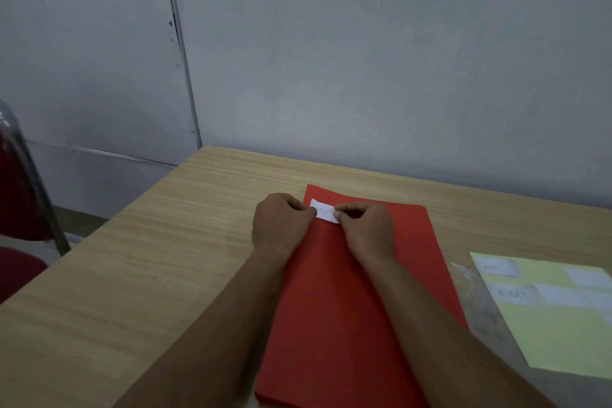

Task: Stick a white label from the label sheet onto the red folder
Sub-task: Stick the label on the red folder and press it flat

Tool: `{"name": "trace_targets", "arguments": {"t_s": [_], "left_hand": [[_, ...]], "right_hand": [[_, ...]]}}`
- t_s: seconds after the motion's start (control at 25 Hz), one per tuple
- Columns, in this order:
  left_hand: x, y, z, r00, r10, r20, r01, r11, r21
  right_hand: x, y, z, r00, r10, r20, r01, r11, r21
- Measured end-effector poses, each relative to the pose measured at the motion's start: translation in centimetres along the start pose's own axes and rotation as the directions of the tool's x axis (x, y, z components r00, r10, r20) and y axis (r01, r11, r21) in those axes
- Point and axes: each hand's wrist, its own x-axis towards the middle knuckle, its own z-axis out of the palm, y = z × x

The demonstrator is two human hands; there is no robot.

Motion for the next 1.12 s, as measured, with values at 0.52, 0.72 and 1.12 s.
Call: {"name": "trace_targets", "arguments": {"t_s": [0.52, 0.72, 1.12], "left_hand": [[-0.1, -1.2, 0.4, 0.996, 0.062, -0.062, -0.062, 0.998, -0.002], [0.2, -1.7, 0.5, 0.983, 0.186, -0.001, -0.186, 0.981, 0.062], [1.2, -2.5, 0.4, 0.959, 0.276, 0.057, -0.282, 0.938, 0.202]], "right_hand": [[0.3, 0.9, 1.0, 1.0, -0.017, 0.009, 0.017, 0.999, -0.043], [0.5, 1.4, 1.3, 0.999, -0.042, -0.001, 0.042, 0.996, -0.076], [0.4, 1.5, 1.5, 0.996, -0.09, 0.009, 0.09, 0.978, -0.186]]}}
